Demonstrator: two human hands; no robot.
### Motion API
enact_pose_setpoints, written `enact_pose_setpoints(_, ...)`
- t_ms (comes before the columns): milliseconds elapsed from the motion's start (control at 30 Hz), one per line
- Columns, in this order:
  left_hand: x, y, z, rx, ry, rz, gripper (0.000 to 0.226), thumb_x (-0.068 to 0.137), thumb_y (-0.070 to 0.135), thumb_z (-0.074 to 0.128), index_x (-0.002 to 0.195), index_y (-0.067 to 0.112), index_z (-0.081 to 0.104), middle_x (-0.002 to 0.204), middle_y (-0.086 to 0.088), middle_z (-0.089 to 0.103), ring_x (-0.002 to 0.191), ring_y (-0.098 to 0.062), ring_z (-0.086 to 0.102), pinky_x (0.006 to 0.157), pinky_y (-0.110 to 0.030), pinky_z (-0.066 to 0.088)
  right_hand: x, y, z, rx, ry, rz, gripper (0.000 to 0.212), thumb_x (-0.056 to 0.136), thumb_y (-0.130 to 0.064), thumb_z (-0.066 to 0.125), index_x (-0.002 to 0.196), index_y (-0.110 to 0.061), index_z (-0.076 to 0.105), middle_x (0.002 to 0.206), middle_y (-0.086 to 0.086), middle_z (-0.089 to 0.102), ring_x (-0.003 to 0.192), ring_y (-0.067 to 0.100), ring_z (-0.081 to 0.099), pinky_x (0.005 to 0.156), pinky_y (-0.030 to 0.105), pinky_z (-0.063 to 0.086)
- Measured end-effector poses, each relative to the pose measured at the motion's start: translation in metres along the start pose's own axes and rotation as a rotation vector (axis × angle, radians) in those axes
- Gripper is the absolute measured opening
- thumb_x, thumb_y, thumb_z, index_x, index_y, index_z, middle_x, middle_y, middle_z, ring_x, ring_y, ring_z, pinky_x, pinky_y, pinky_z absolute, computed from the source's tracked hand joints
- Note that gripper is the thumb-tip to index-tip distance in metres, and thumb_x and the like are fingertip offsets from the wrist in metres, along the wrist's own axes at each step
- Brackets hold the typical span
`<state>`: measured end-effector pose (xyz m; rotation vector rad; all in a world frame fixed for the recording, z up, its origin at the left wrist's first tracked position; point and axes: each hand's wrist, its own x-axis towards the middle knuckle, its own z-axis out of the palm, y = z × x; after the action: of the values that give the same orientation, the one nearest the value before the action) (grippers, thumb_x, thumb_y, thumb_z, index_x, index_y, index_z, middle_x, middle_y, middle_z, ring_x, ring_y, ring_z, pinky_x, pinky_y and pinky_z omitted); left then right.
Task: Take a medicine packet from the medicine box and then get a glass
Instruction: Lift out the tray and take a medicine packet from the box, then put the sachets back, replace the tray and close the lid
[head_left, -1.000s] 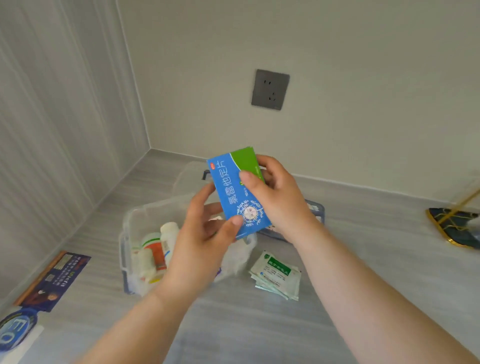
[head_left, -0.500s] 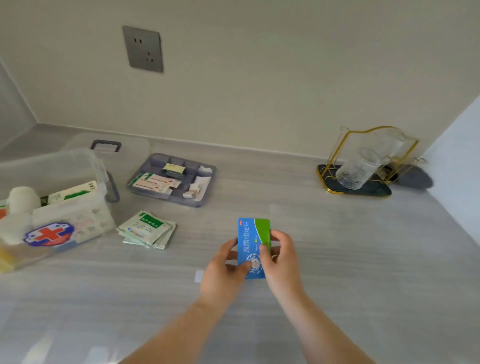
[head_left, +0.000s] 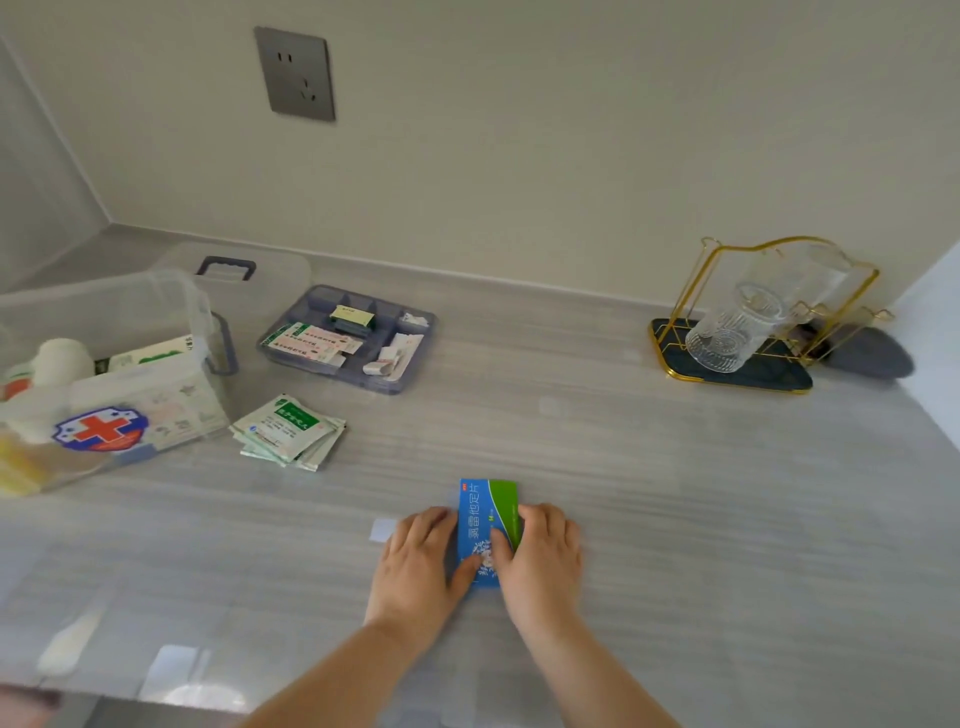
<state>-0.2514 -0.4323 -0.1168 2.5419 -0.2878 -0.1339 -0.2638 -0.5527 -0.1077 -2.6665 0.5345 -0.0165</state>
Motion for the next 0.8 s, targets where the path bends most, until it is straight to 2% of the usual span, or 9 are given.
enact_pose_setpoints(200, -0.003, 0.000, 0.004, 0.025, 0.048, 0.019, 0.054, 0.087, 0.048, 0.039, 0.134, 0.023, 0.028, 0.141, 0.008, 0.035, 0.131, -0.010, 0.024, 0.108, -0.020, 0.015, -0.004, 0.001, 0.004, 0.043, 0.069, 0.002, 0.051, 0.088, -0.042, 0.046, 0.133, -0.019, 0.036, 0.134, 0.000, 0.047, 0.123, 0.019, 0.039, 0.101, 0.028, 0.031)
enact_pose_setpoints(333, -0.001, -0.002, 0.003, 0.022, 0.051, 0.016, 0.054, 0.086, 0.048, 0.041, 0.133, 0.023, 0.029, 0.140, 0.008, 0.036, 0.131, -0.009, 0.024, 0.108, -0.019, 0.015, -0.004, 0.002, 0.002, 0.009, 0.061, -0.023, 0.049, 0.089, -0.045, 0.042, 0.132, -0.023, 0.036, 0.134, -0.004, 0.046, 0.123, 0.016, 0.038, 0.100, 0.025, 0.030)
enact_pose_setpoints(533, 0.007, -0.002, -0.010, -0.115, -0.020, -0.001, 0.047, 0.085, 0.037, 0.050, 0.128, 0.024, 0.037, 0.135, 0.006, 0.043, 0.128, -0.012, 0.030, 0.104, -0.019, 0.022, 0.000, -0.002, -0.006, 0.086, 0.025, 0.030, 0.044, 0.085, -0.038, 0.053, 0.124, -0.024, 0.042, 0.131, -0.003, 0.047, 0.122, 0.018, 0.039, 0.099, 0.027, 0.030)
enact_pose_setpoints(667, 0.001, -0.005, -0.028, -0.250, 0.016, 0.001, 0.029, 0.085, 0.021, 0.053, 0.114, 0.022, 0.055, 0.121, 0.003, 0.055, 0.117, -0.011, 0.043, 0.087, -0.008, 0.026, 0.004, -0.005, -0.011, 0.182, 0.039, 0.034, 0.041, 0.082, -0.024, 0.059, 0.121, -0.017, 0.049, 0.128, 0.004, 0.050, 0.119, 0.024, 0.043, 0.096, 0.028, 0.029)
enact_pose_setpoints(733, -0.006, -0.011, -0.042, -0.293, 0.082, -0.024, 0.022, 0.085, 0.016, 0.053, 0.105, 0.019, 0.062, 0.103, 0.006, 0.061, 0.101, -0.005, 0.053, 0.074, 0.000, 0.030, 0.009, -0.009, -0.016, 0.263, 0.067, 0.019, 0.032, 0.081, -0.014, 0.061, 0.112, -0.012, 0.056, 0.122, 0.009, 0.055, 0.114, 0.028, 0.046, 0.093, 0.028, 0.027)
enact_pose_setpoints(800, -0.017, -0.017, -0.056, -0.301, 0.141, -0.011, 0.019, 0.084, 0.015, 0.054, 0.099, 0.020, 0.065, 0.090, 0.014, 0.059, 0.086, 0.003, 0.055, 0.067, 0.005, 0.031, 0.015, -0.016, -0.021, 0.334, 0.087, -0.011, 0.022, 0.080, -0.006, 0.060, 0.101, -0.007, 0.062, 0.113, 0.012, 0.060, 0.108, 0.030, 0.048, 0.088, 0.028, 0.028)
